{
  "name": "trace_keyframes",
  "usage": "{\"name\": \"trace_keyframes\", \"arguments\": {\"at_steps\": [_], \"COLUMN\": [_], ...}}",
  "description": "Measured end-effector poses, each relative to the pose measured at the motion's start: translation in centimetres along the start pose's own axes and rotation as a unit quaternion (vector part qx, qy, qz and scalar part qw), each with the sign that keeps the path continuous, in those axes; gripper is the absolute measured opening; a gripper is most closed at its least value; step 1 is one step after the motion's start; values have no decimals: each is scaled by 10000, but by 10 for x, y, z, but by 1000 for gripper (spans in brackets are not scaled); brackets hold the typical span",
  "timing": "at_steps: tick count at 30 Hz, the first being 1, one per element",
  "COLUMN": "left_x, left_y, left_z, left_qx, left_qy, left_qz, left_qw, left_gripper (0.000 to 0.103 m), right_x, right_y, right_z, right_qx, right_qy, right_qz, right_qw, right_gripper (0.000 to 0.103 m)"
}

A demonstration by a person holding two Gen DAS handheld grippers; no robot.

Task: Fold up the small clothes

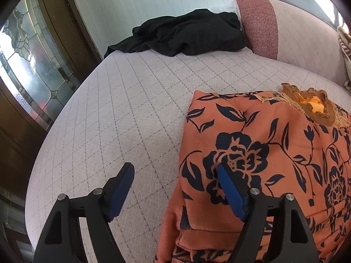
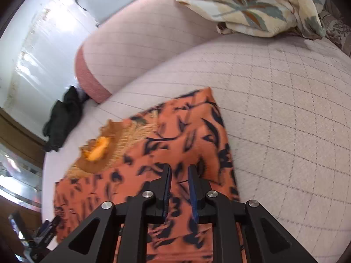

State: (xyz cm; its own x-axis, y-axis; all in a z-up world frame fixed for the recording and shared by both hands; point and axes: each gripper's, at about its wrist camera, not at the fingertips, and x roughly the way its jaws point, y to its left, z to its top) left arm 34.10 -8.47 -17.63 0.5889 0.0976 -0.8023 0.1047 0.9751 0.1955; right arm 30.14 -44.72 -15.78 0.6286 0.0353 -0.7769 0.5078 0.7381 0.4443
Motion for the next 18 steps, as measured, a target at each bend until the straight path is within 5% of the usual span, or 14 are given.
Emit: {"name": "trace_keyframes", "arguments": {"at_steps": [4, 11, 14, 18], "left_x": [-11, -2, -10, -21], "left_y": [-5, -33, -36, -31], "left_z": [-4, -13, -13, -11], "left_qx": [85, 530, 632, 493], "left_qy": [-31, 372, 260, 147], "left_qz": [-65, -301, -237, -386], "left_qw": [9999, 9974, 9974, 9979], "left_gripper": [79, 79, 79, 79], "right_x": [-11, 6, 7, -6], "right_y": [20, 49, 57, 59], "right_z": [-11, -57, -64, -60], "right_qx": [-271, -998, -1284, -1103], "right_qy": [105, 846, 689, 587], "right_qz": [103, -404, -657, -449], "right_qw": [9995, 9906, 9871, 9912], "right_gripper": [19, 19, 19, 19]}}
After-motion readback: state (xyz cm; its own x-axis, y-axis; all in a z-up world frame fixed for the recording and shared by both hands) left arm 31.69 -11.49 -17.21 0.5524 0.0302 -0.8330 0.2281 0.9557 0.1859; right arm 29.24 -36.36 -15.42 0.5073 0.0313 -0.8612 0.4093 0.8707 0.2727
